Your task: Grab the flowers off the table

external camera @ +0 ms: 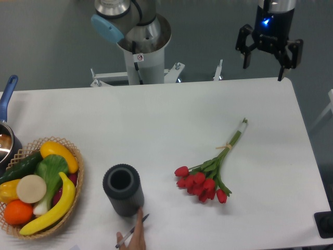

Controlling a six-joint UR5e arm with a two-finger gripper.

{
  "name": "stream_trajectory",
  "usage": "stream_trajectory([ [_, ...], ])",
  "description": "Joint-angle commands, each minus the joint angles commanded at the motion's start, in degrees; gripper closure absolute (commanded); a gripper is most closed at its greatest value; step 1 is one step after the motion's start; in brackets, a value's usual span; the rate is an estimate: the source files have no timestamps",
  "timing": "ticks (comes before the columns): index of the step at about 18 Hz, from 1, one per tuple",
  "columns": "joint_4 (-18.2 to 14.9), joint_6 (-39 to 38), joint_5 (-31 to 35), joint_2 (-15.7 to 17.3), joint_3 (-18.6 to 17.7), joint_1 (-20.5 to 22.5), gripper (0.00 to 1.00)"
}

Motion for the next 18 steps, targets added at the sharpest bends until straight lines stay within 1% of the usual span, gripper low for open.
stream_trajectory([
  [7, 0.26, -0.87, 0.26, 0.09, 0.0, -0.35, 0.0],
  [10, 0.53, -6.48, 0.18, 0.0, -0.09, -0.44, 0.0],
  [12, 2.28, -10.44, 0.18, -0.09, -0.35, -0.61, 0.0],
  [14, 4.56, -15.18, 0.18, 0.0, -1.92, -0.88, 0.0],
  [15, 6.22, -17.9, 0.18, 0.09, -2.89, -1.66, 0.0],
  [18, 12.64, -26.34, 0.18, 0.0, -5.71, -3.42, 0.0],
])
